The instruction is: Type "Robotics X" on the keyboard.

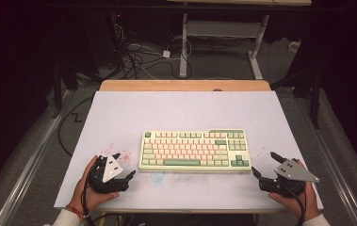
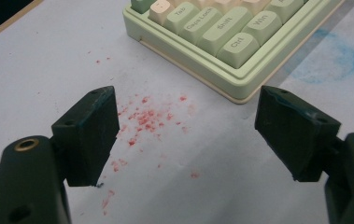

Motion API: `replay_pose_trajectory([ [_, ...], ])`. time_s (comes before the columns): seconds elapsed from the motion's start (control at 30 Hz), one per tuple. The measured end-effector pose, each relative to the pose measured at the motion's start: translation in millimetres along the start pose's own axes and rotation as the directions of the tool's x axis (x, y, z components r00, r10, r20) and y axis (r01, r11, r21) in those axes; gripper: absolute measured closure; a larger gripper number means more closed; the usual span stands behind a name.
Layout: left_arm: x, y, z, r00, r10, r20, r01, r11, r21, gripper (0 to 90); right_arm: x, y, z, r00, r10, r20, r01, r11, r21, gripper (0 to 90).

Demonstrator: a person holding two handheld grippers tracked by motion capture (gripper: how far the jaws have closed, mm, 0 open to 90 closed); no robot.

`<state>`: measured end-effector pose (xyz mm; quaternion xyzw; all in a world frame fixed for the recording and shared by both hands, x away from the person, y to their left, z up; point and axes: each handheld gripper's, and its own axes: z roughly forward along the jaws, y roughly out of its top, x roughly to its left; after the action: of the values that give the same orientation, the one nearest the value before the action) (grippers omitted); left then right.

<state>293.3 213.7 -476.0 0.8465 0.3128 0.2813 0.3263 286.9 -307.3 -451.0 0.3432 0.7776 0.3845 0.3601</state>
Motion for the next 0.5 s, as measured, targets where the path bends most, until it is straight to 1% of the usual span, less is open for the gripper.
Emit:
replay_pose_trajectory([
  [0.17, -1.0, 0.4, -0.5, 1.0, -0.001, 0.001, 0.001, 1.0, -0.002, 20.4, -0.2, 0.0, -1.1, 1.0, 0.005, 0.002, -0.005, 1.0, -0.006, 20.2],
  [0.37, -0.9, -1.2, -1.8, 1.0, -0.001, 0.003, 0.001, 1.0, -0.004, 20.2, 1.7, 1.4, -1.3, 1.0, -0.006, 0.001, 0.006, 1.0, -0.002, 20.6],
  [0.43, -0.6, -0.9, -2.5, 1.0, -0.005, 0.0, 0.005, 1.0, -0.008, 20.2, 1.7, 1.6, -1.5, 1.0, -0.006, 0.0, 0.006, 1.0, 0.0, 21.3],
  [0.47, -0.9, -0.5, -2.8, 1.0, -0.005, -0.003, 0.005, 0.9999, -0.01, 20.2, 1.3, 2.8, -2.8, 1.0, -0.003, -0.006, 0.002, 1.0, -0.007, 25.4],
  [0.5, -1.1, -0.4, -3.0, 1.0, -0.004, 0.0, 0.004, 0.9999, -0.012, 20.2, 1.3, 2.8, -2.8, 1.0, -0.003, -0.006, 0.002, 1.0, -0.007, 25.4],
])
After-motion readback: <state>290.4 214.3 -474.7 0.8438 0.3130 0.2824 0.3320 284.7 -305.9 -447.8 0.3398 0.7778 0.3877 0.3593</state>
